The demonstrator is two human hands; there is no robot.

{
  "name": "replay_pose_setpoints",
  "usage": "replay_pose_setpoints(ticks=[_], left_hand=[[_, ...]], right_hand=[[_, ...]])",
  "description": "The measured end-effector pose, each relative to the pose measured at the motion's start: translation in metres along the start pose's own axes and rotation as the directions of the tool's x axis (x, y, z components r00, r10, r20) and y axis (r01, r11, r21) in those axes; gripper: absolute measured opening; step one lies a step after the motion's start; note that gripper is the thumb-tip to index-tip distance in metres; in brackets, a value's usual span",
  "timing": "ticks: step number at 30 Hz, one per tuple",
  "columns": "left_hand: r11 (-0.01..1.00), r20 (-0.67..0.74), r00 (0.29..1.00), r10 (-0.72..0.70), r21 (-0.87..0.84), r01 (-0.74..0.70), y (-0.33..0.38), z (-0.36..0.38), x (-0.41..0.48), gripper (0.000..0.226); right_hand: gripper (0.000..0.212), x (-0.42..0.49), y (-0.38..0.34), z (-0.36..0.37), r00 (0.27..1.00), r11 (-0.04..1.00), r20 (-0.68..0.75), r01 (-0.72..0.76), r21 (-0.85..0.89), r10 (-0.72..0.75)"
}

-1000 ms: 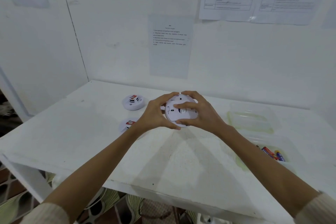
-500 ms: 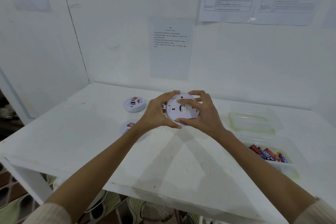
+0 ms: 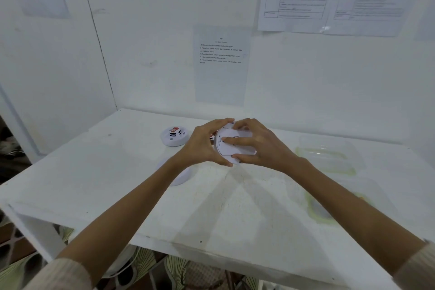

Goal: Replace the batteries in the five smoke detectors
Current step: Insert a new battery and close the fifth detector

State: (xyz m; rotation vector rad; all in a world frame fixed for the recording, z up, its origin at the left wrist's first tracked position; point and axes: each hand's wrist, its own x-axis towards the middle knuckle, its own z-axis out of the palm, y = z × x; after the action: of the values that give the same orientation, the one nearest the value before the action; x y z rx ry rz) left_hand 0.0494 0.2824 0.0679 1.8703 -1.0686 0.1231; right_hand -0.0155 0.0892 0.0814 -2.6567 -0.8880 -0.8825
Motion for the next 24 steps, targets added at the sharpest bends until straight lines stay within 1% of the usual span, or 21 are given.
replay_pose_setpoints(ticks=[4,7,9,12,15,18,20,24], left_hand=[[0.999,-0.027,0.999,-0.019,-0.031,0.018,0.002,0.002,-0.001,0.096],[0.998,-0.052,0.998,-0.02,-0.057,0.017,0.006,0.006,-0.003,0.098],[0.997,-0.067,0.998,-0.018,-0.07,0.013,0.008,0.007,-0.003,0.096],[0.997,-0.063,0.998,-0.02,-0.073,0.015,0.008,0.008,-0.006,0.096],[0.995,-0.072,0.997,-0.029,-0.096,0.022,0.008,0.01,-0.009,0.096],[0.993,-0.099,0.994,-0.035,-0.12,0.023,0.008,0.012,-0.01,0.094],[0.993,-0.116,0.993,-0.031,-0.113,0.018,0.009,0.011,-0.01,0.093],[0.996,-0.128,0.992,-0.02,-0.089,0.008,0.009,0.008,-0.01,0.091]], right_hand=[[0.033,0.006,0.003,-0.008,0.996,0.997,0.064,0.069,-0.024,-0.067],[0.035,0.007,0.005,-0.009,0.993,0.995,0.089,0.086,-0.046,-0.082],[0.034,0.005,0.005,-0.008,0.995,0.995,0.056,0.083,-0.055,-0.08],[0.032,0.0,0.002,0.0,0.997,0.998,-0.031,0.064,-0.018,-0.065],[0.035,-0.004,0.001,0.008,0.994,0.999,-0.109,0.008,0.041,-0.004],[0.037,-0.001,0.002,0.011,0.993,0.999,-0.118,-0.008,0.038,0.013],[0.037,0.002,0.002,0.01,0.993,0.997,-0.112,-0.031,0.066,0.038],[0.04,0.003,-0.003,0.013,0.984,0.994,-0.155,-0.071,0.087,0.083]])
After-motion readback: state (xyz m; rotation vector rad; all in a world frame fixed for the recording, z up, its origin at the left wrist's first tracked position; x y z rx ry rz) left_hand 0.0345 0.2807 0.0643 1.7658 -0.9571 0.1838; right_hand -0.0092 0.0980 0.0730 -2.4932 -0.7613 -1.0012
